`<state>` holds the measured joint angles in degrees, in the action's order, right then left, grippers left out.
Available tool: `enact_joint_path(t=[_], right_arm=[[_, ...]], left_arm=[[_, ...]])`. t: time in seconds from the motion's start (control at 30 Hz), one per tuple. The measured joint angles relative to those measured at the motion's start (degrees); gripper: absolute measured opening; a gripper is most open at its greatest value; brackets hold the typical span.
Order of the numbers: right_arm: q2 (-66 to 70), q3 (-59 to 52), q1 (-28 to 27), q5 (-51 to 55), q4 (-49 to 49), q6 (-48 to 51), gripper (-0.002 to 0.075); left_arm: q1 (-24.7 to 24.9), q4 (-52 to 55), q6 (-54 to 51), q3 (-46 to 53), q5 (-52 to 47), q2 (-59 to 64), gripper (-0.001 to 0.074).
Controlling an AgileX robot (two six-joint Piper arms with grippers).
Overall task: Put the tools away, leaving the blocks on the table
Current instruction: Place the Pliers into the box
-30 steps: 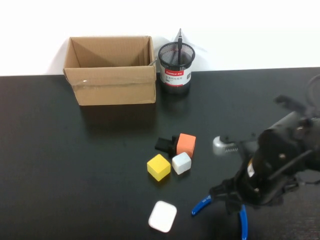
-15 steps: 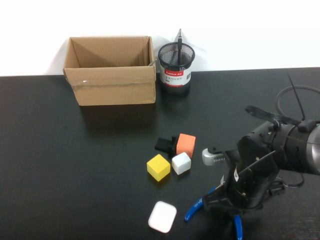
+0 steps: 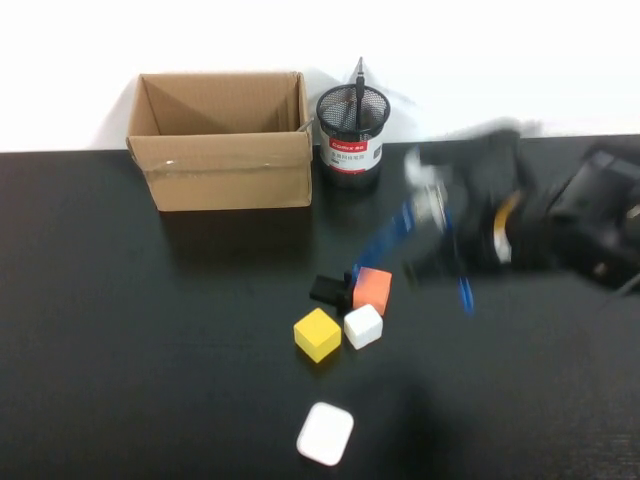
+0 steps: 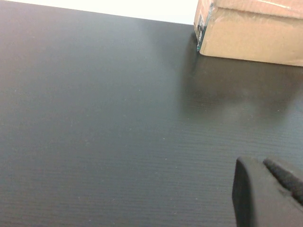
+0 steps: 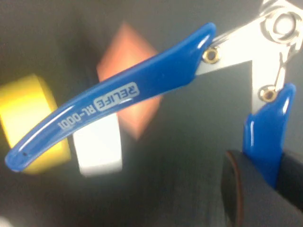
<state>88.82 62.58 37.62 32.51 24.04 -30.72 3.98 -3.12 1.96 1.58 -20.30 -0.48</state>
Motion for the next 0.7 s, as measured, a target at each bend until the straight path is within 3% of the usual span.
enact_joint_path(t=[0.27,0.7], right_arm=[[2.1,12.0,-0.1,-19.7,14.0,-0.7,0.0054],[27.7,42.3,-0.1,-26.0,16.5,-0.9,0.0054]], left_arm=[[0.0,0.0,0.0,0.0,0.0,0.0,0.0003],[0.0,0.0,0.0,0.0,0.0,0.0,0.0003]])
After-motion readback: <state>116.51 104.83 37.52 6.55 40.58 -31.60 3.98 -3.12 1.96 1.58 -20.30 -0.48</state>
